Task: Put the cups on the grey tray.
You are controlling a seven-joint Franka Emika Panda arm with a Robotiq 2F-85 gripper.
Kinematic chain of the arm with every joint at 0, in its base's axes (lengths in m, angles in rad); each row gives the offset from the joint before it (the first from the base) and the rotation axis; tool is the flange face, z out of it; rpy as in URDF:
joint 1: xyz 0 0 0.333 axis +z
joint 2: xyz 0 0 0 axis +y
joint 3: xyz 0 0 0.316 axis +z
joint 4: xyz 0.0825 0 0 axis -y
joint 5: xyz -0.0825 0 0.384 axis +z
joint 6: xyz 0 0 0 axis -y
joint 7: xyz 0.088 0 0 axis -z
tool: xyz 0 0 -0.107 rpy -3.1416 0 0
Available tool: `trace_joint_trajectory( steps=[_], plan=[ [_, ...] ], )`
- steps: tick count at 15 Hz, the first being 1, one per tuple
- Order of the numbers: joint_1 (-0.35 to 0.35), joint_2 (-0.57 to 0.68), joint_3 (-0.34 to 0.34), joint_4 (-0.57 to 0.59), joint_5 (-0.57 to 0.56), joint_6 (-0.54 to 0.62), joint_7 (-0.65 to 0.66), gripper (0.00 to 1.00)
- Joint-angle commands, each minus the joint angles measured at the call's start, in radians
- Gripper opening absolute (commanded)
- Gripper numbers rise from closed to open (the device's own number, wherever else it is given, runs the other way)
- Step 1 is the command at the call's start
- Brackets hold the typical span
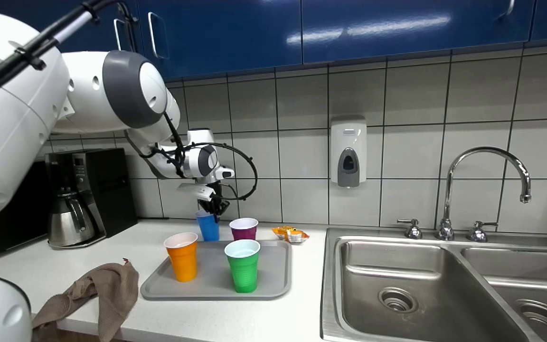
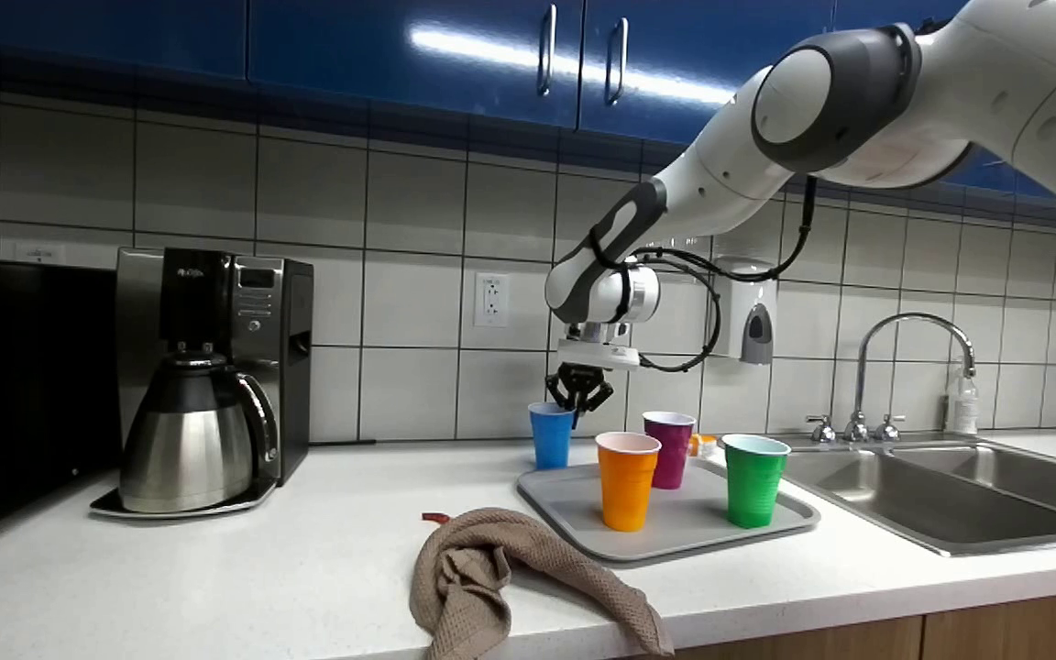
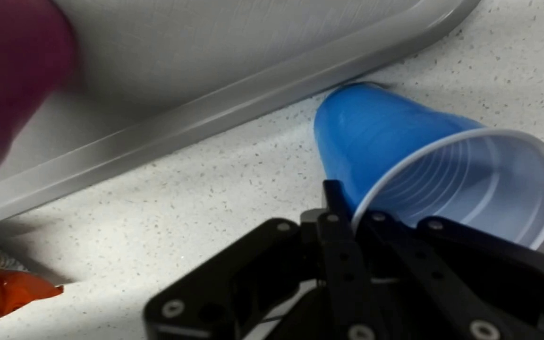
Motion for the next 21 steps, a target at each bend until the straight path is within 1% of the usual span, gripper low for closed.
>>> trace_joint_trajectory(
  steps=[1,7,10,12,21],
  plan=[
    [-0.004,-0.017,0.006,-0.004,0.01,0.013,0.033,0.01],
    [-0.019,-0.058,0.024,-0.027,0.033,0.035,0.011,0.01],
    [-0.029,-0.097,0.036,-0.061,0.047,0.036,-0.011,0.01],
    [-0.041,-0.131,0.049,-0.096,0.056,0.032,-0.037,0.01],
    [-0.085,-0.254,0.066,-0.287,0.055,0.039,-0.129,0.01]
  ],
)
